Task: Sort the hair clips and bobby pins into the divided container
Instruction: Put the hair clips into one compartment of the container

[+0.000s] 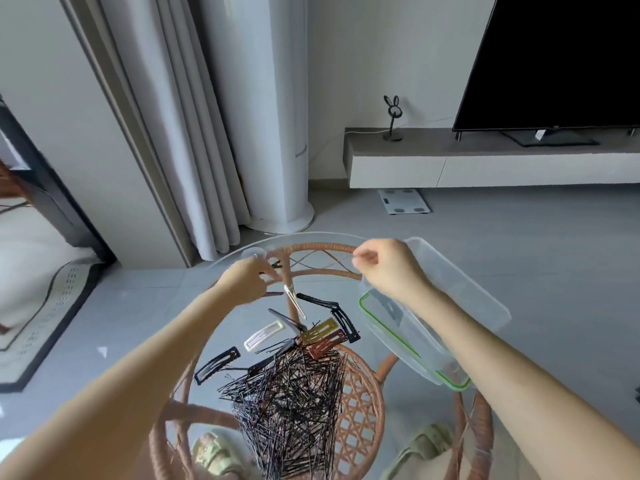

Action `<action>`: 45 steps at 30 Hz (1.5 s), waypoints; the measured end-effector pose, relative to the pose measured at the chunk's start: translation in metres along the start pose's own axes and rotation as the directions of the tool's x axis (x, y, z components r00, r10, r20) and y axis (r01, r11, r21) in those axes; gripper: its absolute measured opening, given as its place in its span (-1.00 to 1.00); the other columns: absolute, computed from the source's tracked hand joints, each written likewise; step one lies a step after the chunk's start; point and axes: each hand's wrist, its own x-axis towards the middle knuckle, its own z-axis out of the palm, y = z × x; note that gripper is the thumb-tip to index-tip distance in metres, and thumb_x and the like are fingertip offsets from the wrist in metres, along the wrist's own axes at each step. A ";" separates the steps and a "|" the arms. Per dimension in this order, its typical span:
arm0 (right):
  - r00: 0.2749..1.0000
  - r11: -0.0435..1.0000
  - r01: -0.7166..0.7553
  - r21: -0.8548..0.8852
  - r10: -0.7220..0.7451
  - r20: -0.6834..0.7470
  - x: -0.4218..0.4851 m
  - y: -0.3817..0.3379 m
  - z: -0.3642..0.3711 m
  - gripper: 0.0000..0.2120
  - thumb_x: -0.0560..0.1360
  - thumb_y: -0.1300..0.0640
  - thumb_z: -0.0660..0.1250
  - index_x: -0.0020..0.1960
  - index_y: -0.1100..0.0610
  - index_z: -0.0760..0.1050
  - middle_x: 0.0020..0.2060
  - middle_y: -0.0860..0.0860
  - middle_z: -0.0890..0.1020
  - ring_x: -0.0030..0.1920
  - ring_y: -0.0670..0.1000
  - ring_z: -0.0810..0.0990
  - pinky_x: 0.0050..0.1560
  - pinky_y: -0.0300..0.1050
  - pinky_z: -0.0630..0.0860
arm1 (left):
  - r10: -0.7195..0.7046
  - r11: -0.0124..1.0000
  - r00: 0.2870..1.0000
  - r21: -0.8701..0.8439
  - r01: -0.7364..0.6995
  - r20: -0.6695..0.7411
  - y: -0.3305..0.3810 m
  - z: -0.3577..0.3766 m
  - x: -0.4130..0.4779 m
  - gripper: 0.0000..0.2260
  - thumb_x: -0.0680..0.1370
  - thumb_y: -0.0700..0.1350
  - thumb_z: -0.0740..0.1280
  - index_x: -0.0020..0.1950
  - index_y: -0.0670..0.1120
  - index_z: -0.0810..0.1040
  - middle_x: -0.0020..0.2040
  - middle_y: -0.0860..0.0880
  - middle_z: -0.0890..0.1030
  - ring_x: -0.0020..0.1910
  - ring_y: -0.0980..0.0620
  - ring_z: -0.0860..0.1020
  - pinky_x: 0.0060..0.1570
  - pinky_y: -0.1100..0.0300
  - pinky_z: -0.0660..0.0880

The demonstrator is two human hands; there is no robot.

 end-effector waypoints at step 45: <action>0.850 0.876 -0.300 0.378 0.425 -0.312 -0.002 0.088 -0.006 -0.85 0.40 0.24 0.29 -0.31 0.08 0.56 -0.39 0.04 0.57 -0.30 0.06 0.50 -0.28 -0.13 0.39 | 0.306 0.933 0.952 -0.189 -0.305 -0.026 0.175 0.011 0.033 -0.83 0.40 -0.11 0.40 -0.18 -0.22 0.61 -0.26 -0.13 0.54 -0.27 -0.12 0.46 -0.41 0.21 0.32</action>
